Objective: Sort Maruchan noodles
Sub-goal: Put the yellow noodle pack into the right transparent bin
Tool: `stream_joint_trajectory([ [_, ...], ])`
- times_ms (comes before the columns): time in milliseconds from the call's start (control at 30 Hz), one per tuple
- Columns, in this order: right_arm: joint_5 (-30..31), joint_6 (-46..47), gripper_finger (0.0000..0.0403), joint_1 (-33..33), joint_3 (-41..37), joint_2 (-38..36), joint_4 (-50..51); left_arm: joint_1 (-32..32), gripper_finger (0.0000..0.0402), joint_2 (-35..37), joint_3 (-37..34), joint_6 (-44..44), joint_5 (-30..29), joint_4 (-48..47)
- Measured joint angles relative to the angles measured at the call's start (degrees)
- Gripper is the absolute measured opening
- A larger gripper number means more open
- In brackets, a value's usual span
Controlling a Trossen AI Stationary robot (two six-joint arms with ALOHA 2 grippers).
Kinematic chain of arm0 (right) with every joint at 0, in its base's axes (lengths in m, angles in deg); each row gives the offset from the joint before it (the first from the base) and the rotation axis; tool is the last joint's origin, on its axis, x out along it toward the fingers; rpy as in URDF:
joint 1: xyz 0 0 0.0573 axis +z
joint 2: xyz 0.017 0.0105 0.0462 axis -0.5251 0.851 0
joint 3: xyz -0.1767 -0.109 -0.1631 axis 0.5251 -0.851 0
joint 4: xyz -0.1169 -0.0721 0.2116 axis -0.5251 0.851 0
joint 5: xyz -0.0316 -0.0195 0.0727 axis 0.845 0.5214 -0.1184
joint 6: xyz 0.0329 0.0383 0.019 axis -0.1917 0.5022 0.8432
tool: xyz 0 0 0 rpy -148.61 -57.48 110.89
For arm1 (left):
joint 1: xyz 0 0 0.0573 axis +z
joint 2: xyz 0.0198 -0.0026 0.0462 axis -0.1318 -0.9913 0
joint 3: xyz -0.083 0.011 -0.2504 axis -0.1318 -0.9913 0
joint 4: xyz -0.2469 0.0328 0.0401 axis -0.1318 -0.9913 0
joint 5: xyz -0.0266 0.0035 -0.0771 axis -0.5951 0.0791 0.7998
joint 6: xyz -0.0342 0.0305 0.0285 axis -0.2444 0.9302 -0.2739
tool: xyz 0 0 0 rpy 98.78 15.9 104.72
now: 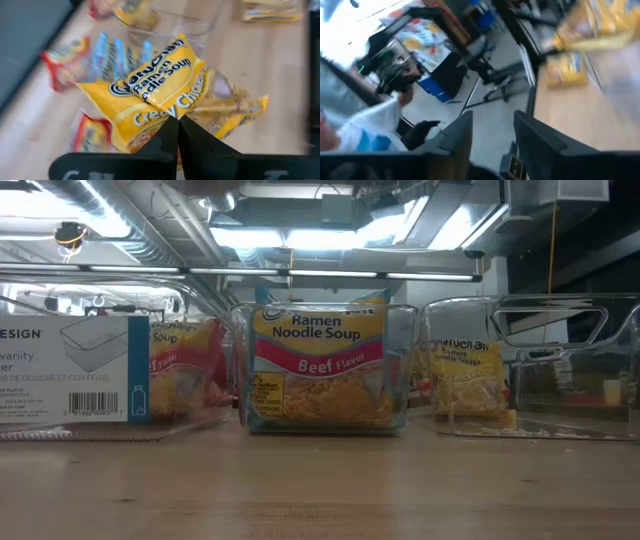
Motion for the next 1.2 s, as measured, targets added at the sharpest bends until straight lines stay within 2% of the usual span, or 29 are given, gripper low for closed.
stream_joint_trajectory([
  [100,-0.4,6.0,0.0196,-3.4,0.8,3.9,0.4,1.5,0.0000,-2.3,0.0,3.3,-1.7,1.0],
  [267,-6.5,7.3,0.0272,-7.8,3.9,8.6,-2.2,2.7,0.0000,-5.1,0.0,10.8,-4.4,6.8],
  [467,-7.2,7.3,0.0324,-10.2,6.5,10.2,-3.0,2.7,0.0000,-5.7,0.0,20.8,-7.6,15.7],
  [767,-10.0,7.4,0.0328,-10.1,6.4,10.2,1.4,2.4,0.0000,-5.5,3.4,23.3,-8.7,14.2],
  [933,-6.2,6.8,0.0328,-10.4,6.4,10.2,1.2,2.3,0.0000,-5.4,5.8,26.4,-7.7,17.1],
  [1033,-6.4,5.8,0.0328,-10.7,6.4,10.2,1.0,2.3,0.0000,-5.7,5.8,27.1,-4.4,17.6],
  [1200,-5.3,3.5,0.0328,-10.7,6.4,10.2,-0.9,2.3,0.0000,-8.0,5.8,25.8,-3.1,17.6],
])
